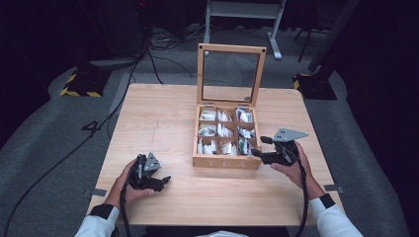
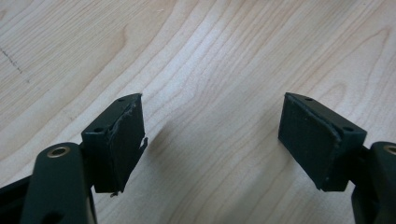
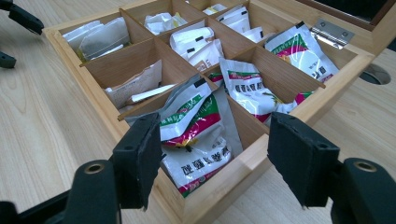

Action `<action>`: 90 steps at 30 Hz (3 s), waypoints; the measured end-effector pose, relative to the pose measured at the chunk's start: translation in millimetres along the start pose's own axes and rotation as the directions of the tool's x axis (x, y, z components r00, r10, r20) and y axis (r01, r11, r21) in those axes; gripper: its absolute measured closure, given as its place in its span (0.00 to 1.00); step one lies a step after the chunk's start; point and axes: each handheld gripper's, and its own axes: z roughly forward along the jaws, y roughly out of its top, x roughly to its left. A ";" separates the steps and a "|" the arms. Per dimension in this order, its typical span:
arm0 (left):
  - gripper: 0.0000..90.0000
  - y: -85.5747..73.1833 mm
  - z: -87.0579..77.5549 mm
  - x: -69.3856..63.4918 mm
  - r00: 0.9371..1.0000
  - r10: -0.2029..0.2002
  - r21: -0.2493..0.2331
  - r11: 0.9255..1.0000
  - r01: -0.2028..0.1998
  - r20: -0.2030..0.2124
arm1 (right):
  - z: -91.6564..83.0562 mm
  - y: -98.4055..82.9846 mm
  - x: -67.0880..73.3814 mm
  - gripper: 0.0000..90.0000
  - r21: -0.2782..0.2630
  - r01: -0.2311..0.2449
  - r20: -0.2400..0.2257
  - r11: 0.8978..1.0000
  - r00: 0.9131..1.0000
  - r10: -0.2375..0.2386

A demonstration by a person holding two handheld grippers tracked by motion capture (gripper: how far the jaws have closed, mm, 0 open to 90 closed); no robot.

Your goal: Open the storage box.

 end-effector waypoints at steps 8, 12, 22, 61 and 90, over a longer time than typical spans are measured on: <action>0.24 -7.8 1.1 -0.4 0.997 -0.076 -0.039 0.996 0.077 0.022 | 12.3 4.9 4.6 0.39 0.024 0.009 -0.012 1.000 1.000 -0.009; 0.24 -11.2 1.0 -0.9 0.996 -0.086 -0.059 0.994 0.087 0.027 | 17.3 6.4 5.8 0.39 0.032 0.012 -0.027 0.999 1.000 -0.011; 0.24 -12.3 0.3 -0.7 0.996 -0.087 -0.060 0.994 0.089 0.035 | 23.9 9.2 11.3 0.41 0.064 0.018 -0.045 0.998 0.999 -0.015; 0.24 -12.0 0.9 2.5 0.996 -0.067 -0.058 0.996 0.070 0.056 | 33.1 8.9 14.6 0.99 0.170 -0.041 -0.067 0.985 0.996 0.053; 0.24 -11.9 1.3 2.9 0.996 -0.066 -0.058 0.996 0.069 0.063 | -10.7 17.2 3.1 1.00 -0.003 -0.056 -0.111 0.998 0.992 0.055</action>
